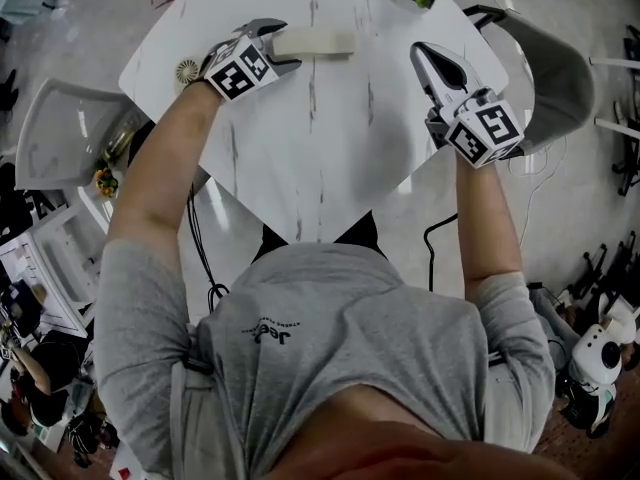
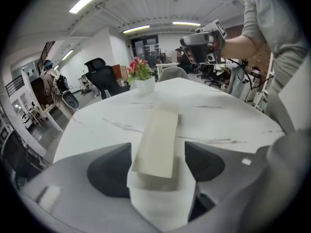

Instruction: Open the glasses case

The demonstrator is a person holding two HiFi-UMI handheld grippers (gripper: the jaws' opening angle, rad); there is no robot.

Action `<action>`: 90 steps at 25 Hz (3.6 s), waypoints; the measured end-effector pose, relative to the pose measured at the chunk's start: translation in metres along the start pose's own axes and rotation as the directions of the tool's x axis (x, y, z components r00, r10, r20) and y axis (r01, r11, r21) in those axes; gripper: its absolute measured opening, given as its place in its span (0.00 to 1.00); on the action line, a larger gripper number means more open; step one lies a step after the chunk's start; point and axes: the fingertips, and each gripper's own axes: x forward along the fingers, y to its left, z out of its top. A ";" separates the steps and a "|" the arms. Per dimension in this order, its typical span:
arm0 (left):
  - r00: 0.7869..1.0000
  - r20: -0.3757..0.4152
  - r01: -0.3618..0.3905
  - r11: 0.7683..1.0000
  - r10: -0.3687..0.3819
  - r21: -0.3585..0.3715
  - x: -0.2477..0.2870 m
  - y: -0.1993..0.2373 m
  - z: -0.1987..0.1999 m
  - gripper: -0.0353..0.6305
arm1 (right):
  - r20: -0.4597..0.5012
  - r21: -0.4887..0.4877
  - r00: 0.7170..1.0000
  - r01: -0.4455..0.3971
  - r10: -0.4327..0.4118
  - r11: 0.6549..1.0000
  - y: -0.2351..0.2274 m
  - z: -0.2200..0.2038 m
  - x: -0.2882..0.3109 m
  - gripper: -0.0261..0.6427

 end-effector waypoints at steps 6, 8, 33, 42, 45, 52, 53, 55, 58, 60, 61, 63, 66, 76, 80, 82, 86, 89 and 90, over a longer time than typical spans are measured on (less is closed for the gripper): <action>0.999 -0.020 0.028 1.000 -0.027 0.009 0.005 0.005 -0.004 0.55 | -0.001 0.008 1.000 0.001 -0.001 1.000 -0.001 -0.001 0.003 0.05; 0.999 -0.023 0.045 0.999 -0.045 0.014 0.005 0.005 -0.003 0.54 | 0.000 0.008 1.000 -0.002 0.002 1.000 -0.001 -0.002 0.004 0.05; 0.985 0.012 0.171 0.981 -0.170 -0.087 0.000 0.017 -0.003 0.49 | 0.007 0.024 1.000 0.001 -0.002 1.000 -0.001 0.002 0.005 0.05; 0.985 0.051 0.167 0.979 -0.162 -0.119 -0.007 0.024 0.002 0.45 | 0.021 0.032 1.000 0.000 -0.001 0.999 -0.002 0.002 0.004 0.05; 0.987 0.077 0.148 0.980 -0.139 -0.133 -0.012 0.030 0.007 0.41 | 0.024 0.025 1.000 -0.006 0.005 1.000 0.000 0.002 0.004 0.05; 0.993 0.096 0.072 0.991 -0.061 -0.112 -0.016 0.044 0.014 0.26 | 0.017 0.027 1.000 -0.002 0.002 1.000 0.000 0.003 0.005 0.05; 0.994 0.096 0.060 0.992 -0.049 -0.108 -0.016 0.046 0.013 0.25 | 0.020 0.027 1.000 -0.003 0.002 1.000 -0.001 0.002 0.005 0.05; 0.995 0.097 0.038 0.994 -0.028 -0.102 -0.015 0.050 0.013 0.24 | 0.026 0.026 1.000 -0.004 0.003 1.000 -0.002 0.000 0.005 0.05; 0.996 0.092 0.012 0.995 -0.003 -0.102 -0.014 0.057 0.012 0.22 | 0.028 0.025 1.000 -0.002 0.002 1.000 -0.005 -0.001 0.005 0.05; 0.997 0.081 -0.008 0.995 0.016 -0.101 -0.013 0.063 0.011 0.21 | 0.023 0.027 1.000 0.000 -0.001 1.000 -0.006 -0.002 0.005 0.05; 0.997 0.074 -0.018 0.995 0.025 -0.097 -0.012 0.066 0.011 0.20 | 0.022 0.029 1.000 -0.001 0.000 1.000 -0.006 -0.003 0.005 0.05; 0.997 0.061 -0.036 0.996 0.041 -0.087 -0.009 0.072 0.011 0.20 | 0.016 0.033 1.000 -0.002 0.001 0.999 -0.004 -0.005 0.005 0.05; 0.997 0.045 -0.062 0.995 0.065 -0.072 -0.005 0.080 0.011 0.20 | 0.010 0.038 1.000 0.000 -0.001 0.999 -0.004 -0.006 0.006 0.05; 0.994 0.012 -0.109 0.992 0.110 -0.062 -0.007 0.083 0.018 0.20 | 0.025 0.038 1.000 0.003 -0.004 0.999 -0.007 -0.002 0.002 0.05; 0.991 0.032 -0.125 0.987 0.129 -0.100 -0.017 0.085 0.025 0.22 | 0.026 0.033 1.000 0.005 -0.006 0.999 -0.005 0.005 -0.004 0.05; 0.987 0.051 -0.147 0.982 0.154 -0.119 -0.024 0.090 0.030 0.24 | 0.028 0.030 1.000 0.006 -0.006 1.000 -0.003 0.009 -0.007 0.05; 0.972 0.121 -0.176 0.968 0.199 -0.179 -0.052 0.093 0.050 0.28 | 0.032 0.019 0.999 0.003 -0.004 1.000 0.005 0.023 -0.017 0.05; 0.952 0.197 -0.180 0.951 0.233 -0.253 -0.081 0.083 0.073 0.29 | 0.040 0.005 0.999 -0.004 0.003 1.000 0.010 0.039 -0.025 0.05; 0.944 0.220 -0.180 0.945 0.244 -0.274 -0.092 0.078 0.080 0.29 | 0.043 -0.001 0.999 -0.008 0.008 1.000 0.012 0.045 -0.028 0.05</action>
